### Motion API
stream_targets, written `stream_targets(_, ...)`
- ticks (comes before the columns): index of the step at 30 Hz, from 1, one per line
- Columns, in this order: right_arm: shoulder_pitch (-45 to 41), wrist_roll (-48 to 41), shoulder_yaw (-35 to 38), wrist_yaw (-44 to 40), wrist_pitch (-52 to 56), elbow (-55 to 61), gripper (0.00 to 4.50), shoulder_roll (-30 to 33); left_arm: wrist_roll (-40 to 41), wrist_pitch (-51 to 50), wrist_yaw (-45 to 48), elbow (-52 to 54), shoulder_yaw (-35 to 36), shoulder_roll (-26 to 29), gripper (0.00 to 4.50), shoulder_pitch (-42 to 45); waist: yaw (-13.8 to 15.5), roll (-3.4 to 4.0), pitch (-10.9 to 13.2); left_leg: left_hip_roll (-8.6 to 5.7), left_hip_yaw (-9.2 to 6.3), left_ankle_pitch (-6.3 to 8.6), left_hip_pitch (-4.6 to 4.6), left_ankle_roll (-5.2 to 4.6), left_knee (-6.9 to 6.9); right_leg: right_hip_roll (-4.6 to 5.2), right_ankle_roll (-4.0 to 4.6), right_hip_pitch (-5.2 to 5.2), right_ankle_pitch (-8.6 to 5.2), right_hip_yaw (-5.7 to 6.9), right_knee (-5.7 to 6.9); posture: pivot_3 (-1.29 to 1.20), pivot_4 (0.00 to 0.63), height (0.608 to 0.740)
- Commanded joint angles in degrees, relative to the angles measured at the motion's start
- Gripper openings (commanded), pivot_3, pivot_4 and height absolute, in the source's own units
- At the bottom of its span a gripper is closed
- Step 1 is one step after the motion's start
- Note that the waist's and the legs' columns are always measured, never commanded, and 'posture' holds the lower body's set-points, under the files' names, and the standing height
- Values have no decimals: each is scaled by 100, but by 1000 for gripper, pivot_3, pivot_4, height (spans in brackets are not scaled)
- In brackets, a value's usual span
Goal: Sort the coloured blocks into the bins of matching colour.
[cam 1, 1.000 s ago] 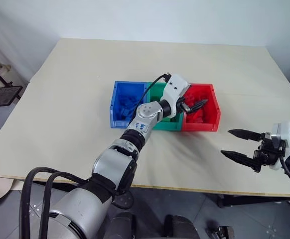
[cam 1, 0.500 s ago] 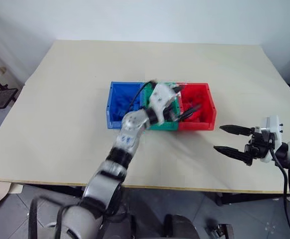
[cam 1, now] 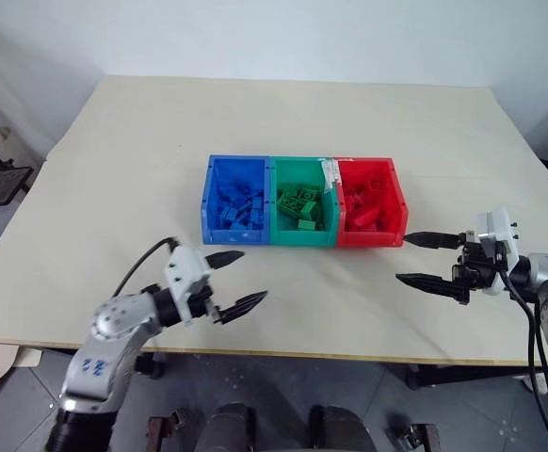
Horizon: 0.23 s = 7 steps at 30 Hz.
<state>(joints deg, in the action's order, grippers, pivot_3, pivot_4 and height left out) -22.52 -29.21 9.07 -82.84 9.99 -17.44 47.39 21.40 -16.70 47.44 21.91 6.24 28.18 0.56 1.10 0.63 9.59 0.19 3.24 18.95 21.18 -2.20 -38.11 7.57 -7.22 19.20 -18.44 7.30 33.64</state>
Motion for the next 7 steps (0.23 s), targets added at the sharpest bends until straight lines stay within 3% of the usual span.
stream_targets(1,-364,130,4,-276,-253,-303,4500,121,326,491,334,-38,776,302,4463,-488,-30,0,0,2,9,0,-1,0,0,-1,1,2,0,-1,0,0,150,740)
stream_targets(7,-688,303,-69,-488,-432,-723,4500,89,608,1006,796,-640,1481,642,4463,-774,-9,1,0,-2,11,1,-2,-2,-2,6,2,5,-1,1,8,0,150,740)
